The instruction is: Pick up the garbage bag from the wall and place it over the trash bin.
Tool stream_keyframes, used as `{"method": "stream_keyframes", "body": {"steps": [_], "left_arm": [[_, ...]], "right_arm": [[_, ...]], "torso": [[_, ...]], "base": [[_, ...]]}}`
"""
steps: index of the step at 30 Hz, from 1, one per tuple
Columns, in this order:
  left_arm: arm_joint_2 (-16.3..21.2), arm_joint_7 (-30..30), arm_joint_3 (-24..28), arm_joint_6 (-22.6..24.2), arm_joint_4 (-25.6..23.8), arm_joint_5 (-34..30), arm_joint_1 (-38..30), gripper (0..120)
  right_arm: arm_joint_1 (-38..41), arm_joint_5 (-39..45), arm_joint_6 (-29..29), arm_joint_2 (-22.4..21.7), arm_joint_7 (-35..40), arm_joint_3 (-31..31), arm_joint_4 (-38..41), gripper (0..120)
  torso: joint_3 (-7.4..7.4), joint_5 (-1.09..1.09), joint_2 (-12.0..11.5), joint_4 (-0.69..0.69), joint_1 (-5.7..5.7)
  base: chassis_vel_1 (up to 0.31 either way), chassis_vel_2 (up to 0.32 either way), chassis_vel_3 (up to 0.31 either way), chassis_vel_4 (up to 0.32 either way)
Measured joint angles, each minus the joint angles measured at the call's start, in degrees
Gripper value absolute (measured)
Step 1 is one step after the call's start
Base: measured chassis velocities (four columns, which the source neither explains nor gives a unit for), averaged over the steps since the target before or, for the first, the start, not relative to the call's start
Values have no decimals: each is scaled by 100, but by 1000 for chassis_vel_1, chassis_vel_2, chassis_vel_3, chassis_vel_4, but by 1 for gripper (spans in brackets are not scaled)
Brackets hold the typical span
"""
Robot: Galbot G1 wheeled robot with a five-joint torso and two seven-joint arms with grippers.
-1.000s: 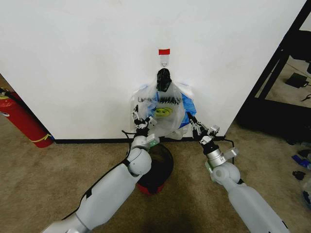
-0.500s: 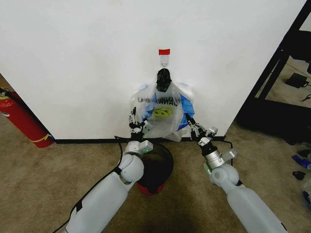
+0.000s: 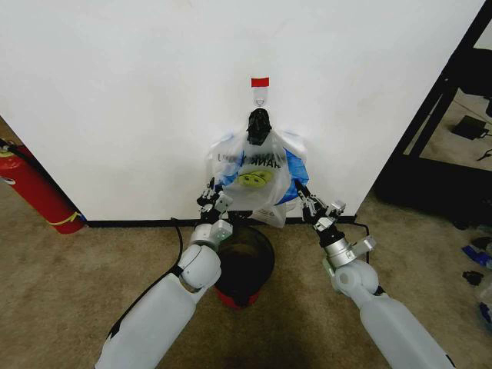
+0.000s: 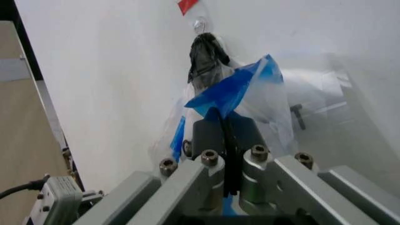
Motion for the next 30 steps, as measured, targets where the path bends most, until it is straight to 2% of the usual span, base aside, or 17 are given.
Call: {"method": "stream_keyframes", "body": {"steps": [2,7,11,15,17,19,20,24,30], "left_arm": [[20,-8,-10,15,-46,-106,1,0],[35,-95,-57,-126,-226,-518,58,0],[15,-179,-319,-351,-932,-1575,424,0],[40,-191,-591,-387,-1318,-1939,705,0],[141,-192,-740,-394,-1514,-2062,894,0],[474,-190,-832,-395,-1726,-2205,1178,0],[474,-190,-832,-395,-1726,-2205,1178,0],[958,-200,-968,-337,-2160,-2414,1661,0],[1160,-247,-1115,-205,-2568,-2463,2121,0]], "right_arm": [[-19,-4,-1,-1,1,13,14,0],[-57,-26,-1,-1,2,38,46,0],[-187,-53,1,-45,-87,108,166,0],[-362,-47,-14,-169,-309,196,306,0],[-578,-68,-44,-306,-391,284,453,0],[-1091,-358,-29,-526,-361,487,735,0],[-1091,-358,-29,-526,-361,487,735,0],[-2035,-521,121,-723,-331,765,1371,0],[-2738,-737,277,-711,-364,1005,1812,0]], "torso": [[0,0,0,1,0],[0,0,0,0,0],[0,0,0,1,0],[0,1,0,2,0],[0,0,0,2,0],[0,-1,0,1,0],[0,-1,0,1,0],[-1,-1,1,-1,0],[-1,-1,1,1,-1]], "base": [[0,0,0,0],[0,0,0,0],[0,0,0,0],[0,0,0,0],[0,0,0,0],[0,0,0,0],[0,0,0,0],[0,0,0,0],[0,0,0,0]]}}
